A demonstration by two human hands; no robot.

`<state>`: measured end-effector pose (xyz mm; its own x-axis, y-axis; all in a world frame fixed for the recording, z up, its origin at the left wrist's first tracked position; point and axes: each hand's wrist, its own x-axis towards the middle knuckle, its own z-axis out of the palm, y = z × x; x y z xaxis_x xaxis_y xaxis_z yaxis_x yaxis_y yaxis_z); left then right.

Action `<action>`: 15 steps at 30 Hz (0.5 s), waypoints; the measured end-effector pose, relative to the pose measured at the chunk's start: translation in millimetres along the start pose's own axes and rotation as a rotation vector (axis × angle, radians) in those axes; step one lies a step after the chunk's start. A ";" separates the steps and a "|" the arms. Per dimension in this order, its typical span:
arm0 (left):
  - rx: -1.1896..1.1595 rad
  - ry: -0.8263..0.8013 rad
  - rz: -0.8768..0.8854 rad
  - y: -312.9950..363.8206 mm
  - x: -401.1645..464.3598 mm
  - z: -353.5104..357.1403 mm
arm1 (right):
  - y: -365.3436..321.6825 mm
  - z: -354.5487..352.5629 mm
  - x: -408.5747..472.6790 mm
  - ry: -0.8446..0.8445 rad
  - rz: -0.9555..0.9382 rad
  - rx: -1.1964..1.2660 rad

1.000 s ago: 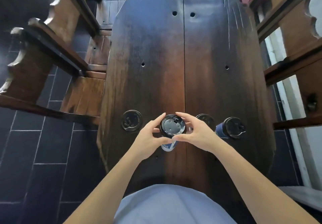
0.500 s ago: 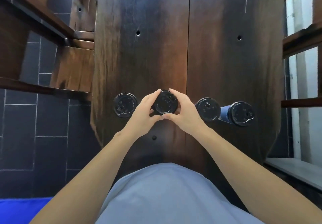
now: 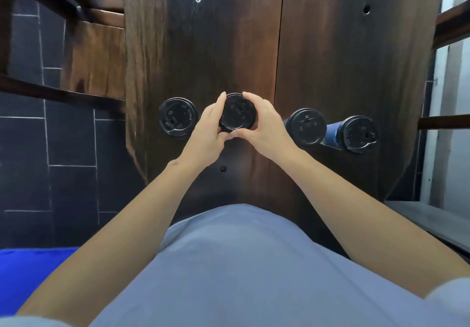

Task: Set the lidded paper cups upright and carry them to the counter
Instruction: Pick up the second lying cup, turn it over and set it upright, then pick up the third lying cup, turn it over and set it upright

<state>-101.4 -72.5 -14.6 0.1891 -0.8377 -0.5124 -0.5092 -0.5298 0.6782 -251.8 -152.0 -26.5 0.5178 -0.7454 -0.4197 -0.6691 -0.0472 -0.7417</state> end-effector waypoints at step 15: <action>0.191 0.066 -0.075 35.9 -28.6 -8.8 | -5.3 -12.8 -14.6 -0.007 0.063 0.001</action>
<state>-117.7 -68.7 29.1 0.2839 -0.8067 -0.5182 -0.6401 -0.5619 0.5239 -262.6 -149.4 -9.7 0.4782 -0.7422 -0.4695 -0.7003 0.0004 -0.7138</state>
